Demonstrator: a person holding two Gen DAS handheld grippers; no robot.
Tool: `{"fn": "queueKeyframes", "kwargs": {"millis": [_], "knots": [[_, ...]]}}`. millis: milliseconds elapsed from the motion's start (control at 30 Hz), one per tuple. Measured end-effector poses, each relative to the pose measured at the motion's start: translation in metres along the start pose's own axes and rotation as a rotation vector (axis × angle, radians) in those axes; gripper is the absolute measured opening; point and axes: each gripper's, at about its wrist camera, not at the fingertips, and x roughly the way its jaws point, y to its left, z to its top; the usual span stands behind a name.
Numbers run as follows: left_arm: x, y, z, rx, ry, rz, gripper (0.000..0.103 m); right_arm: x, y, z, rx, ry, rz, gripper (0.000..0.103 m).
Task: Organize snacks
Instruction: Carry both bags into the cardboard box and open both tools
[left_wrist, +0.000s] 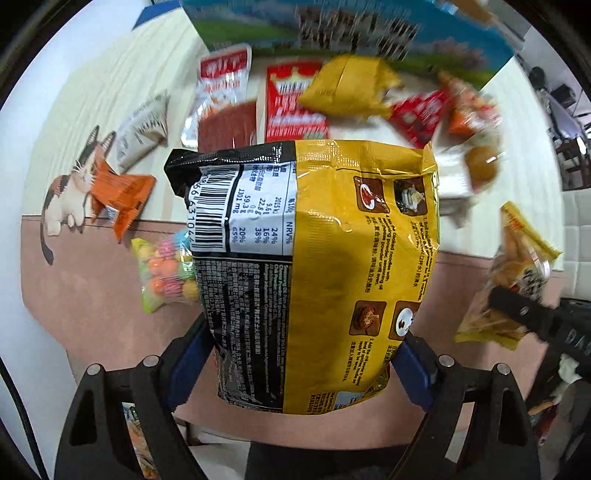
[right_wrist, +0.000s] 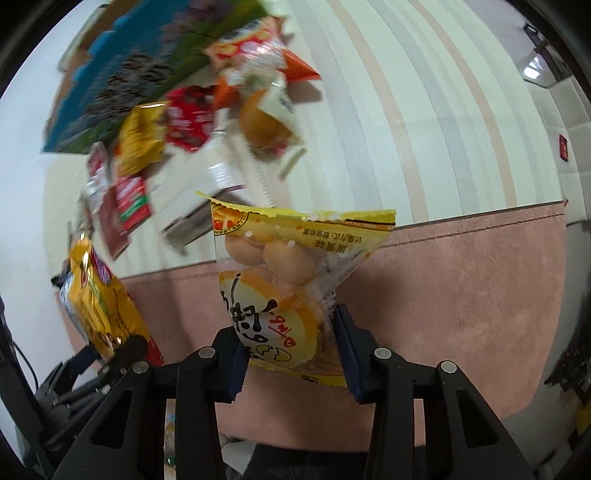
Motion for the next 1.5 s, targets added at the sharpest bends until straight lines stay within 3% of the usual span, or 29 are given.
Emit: {"fn": "queueKeyframes", "kwargs": {"millis": [200, 333, 533, 667, 867, 967, 1200, 1433, 1500], "knots": [[-0.082, -0.005, 0.024, 0.006, -0.121, -0.079, 0.089, -0.065, 0.026, 0.008, -0.086, -0.066, 0.093, 0.045], [-0.137, -0.026, 0.069, 0.036, -0.189, -0.102, 0.089, -0.117, 0.051, 0.035, -0.122, -0.137, 0.158, 0.045], [-0.179, -0.023, 0.156, 0.084, -0.245, -0.101, 0.089, -0.166, 0.084, 0.095, -0.15, -0.245, 0.16, 0.045], [-0.168, -0.01, 0.23, 0.11, -0.214, -0.129, 0.089, -0.174, 0.11, 0.15, -0.195, -0.303, 0.092, 0.045], [-0.13, -0.021, 0.325, 0.163, -0.109, -0.159, 0.089, -0.138, 0.14, 0.239, -0.2, -0.256, 0.034, 0.045], [-0.108, -0.032, 0.357, 0.178, -0.058, -0.165, 0.089, -0.108, 0.149, 0.284, -0.193, -0.205, 0.004, 0.045], [-0.056, -0.052, 0.397, 0.229, 0.031, -0.146, 0.089, -0.053, 0.164, 0.347, -0.191, -0.118, -0.046, 0.045], [-0.024, -0.047, 0.409, 0.189, 0.103, -0.177, 0.09, -0.029, 0.176, 0.361, -0.205, -0.059, -0.088, 0.046], [-0.019, -0.044, 0.409, 0.165, 0.114, -0.183, 0.09, -0.027, 0.183, 0.364, -0.199, -0.054, -0.092, 0.051]]}}
